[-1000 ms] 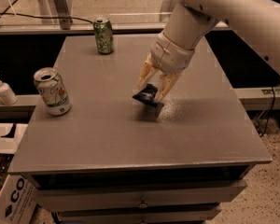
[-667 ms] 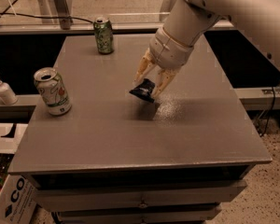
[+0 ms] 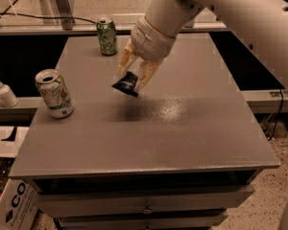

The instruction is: Move rxbar blueberry near 7up can

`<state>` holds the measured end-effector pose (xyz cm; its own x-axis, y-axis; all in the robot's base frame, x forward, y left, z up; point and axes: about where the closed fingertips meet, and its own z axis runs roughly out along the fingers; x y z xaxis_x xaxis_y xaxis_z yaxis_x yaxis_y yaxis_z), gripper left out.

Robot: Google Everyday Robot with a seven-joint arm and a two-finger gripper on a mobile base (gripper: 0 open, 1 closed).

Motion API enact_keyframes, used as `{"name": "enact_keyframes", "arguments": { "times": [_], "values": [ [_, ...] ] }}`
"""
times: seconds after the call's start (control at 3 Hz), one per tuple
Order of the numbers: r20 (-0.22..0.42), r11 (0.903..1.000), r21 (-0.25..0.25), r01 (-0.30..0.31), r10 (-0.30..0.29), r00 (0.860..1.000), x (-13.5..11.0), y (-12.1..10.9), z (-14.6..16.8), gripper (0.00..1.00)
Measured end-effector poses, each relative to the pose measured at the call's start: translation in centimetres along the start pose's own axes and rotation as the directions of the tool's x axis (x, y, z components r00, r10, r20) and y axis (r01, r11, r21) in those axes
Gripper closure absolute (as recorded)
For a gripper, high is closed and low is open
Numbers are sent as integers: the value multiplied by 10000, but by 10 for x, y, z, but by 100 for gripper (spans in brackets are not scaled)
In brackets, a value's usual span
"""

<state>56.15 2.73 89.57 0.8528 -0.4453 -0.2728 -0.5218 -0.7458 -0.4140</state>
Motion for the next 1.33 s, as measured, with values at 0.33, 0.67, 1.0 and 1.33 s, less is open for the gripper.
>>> {"name": "enact_keyframes", "arguments": {
  "times": [0.33, 0.67, 1.0, 1.33],
  "values": [
    [257, 9993, 32, 384, -384, 9989, -9, -24, 20, 100],
    [493, 9974, 59, 721, -723, 9962, -19, -43, 40, 100],
    [718, 9949, 76, 1007, -1010, 9923, -30, -59, 56, 100],
    [783, 9912, -28, 1323, -1317, 9882, -40, -74, 71, 100]
  ]
}}
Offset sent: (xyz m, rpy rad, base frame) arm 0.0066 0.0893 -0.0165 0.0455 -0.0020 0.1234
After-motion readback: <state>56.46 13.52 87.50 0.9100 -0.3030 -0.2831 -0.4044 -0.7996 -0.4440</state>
